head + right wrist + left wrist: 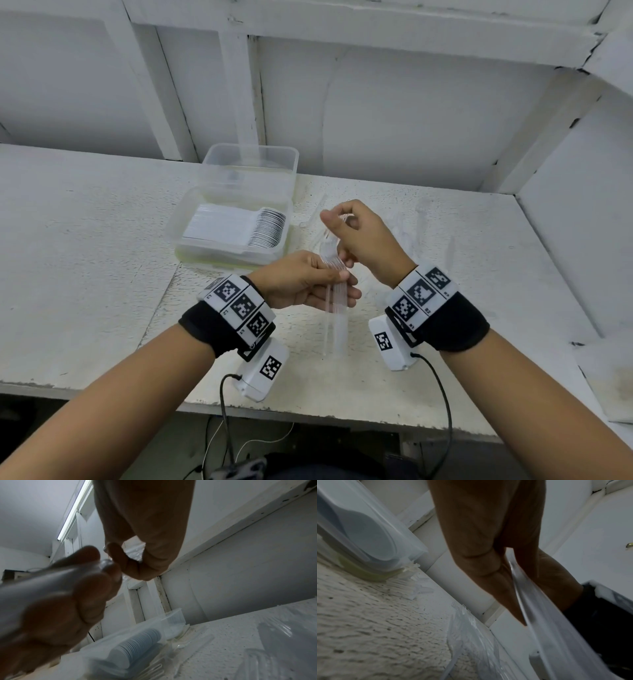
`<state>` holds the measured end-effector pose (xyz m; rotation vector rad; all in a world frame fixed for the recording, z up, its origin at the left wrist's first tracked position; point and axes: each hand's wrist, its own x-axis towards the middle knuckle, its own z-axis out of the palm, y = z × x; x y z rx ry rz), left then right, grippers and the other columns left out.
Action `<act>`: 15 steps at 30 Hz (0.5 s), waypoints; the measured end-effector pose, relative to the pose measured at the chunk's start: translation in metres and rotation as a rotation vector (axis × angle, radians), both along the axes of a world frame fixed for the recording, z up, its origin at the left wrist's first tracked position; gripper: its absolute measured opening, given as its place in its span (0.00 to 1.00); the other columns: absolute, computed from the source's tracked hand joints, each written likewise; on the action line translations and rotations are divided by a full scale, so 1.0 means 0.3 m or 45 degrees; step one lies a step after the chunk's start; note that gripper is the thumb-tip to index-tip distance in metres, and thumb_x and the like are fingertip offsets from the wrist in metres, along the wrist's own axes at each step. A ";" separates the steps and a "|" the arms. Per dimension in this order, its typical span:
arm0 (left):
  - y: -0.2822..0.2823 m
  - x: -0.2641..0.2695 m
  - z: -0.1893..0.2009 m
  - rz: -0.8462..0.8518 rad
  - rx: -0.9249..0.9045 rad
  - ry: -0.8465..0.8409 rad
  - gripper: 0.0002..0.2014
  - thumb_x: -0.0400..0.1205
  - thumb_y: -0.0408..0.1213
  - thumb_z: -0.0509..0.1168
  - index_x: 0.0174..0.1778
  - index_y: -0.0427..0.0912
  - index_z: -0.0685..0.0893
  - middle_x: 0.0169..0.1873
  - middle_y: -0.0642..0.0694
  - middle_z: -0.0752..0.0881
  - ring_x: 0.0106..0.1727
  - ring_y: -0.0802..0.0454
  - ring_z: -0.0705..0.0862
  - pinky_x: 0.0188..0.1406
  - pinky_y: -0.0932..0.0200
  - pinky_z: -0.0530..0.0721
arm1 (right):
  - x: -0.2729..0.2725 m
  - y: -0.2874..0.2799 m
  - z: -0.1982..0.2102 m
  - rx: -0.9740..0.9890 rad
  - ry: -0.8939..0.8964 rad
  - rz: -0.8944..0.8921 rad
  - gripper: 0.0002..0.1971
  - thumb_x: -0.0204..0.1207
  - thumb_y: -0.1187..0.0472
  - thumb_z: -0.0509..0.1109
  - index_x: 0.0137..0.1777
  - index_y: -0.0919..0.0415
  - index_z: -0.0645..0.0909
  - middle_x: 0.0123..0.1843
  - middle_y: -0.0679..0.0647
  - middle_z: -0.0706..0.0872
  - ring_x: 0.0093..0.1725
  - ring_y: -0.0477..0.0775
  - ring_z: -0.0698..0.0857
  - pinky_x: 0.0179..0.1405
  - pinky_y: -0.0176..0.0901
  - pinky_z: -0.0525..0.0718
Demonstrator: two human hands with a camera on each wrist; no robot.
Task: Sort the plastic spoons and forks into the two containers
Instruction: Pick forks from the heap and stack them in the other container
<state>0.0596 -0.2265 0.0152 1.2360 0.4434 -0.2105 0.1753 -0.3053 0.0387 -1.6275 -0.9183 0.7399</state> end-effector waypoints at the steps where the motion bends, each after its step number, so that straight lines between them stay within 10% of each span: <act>1: 0.000 0.000 0.000 0.036 -0.003 -0.017 0.09 0.84 0.34 0.58 0.49 0.36 0.83 0.41 0.44 0.91 0.43 0.52 0.91 0.46 0.59 0.88 | 0.006 -0.003 0.011 -0.008 0.022 0.015 0.14 0.79 0.51 0.66 0.59 0.56 0.73 0.40 0.55 0.81 0.23 0.44 0.80 0.22 0.34 0.78; 9: 0.039 0.030 -0.012 0.792 -0.268 -0.241 0.09 0.85 0.36 0.58 0.50 0.37 0.83 0.43 0.44 0.89 0.40 0.54 0.89 0.45 0.59 0.87 | 0.036 -0.014 0.016 -0.099 -0.814 -0.009 0.14 0.82 0.55 0.62 0.63 0.59 0.77 0.52 0.51 0.82 0.45 0.45 0.80 0.50 0.39 0.81; 15: 0.069 0.068 0.020 1.041 -0.433 -0.300 0.08 0.85 0.40 0.59 0.50 0.45 0.84 0.38 0.51 0.87 0.38 0.59 0.85 0.48 0.61 0.81 | 0.000 0.041 -0.036 -0.381 -1.291 0.259 0.26 0.84 0.51 0.55 0.80 0.57 0.57 0.65 0.58 0.77 0.55 0.59 0.82 0.50 0.50 0.81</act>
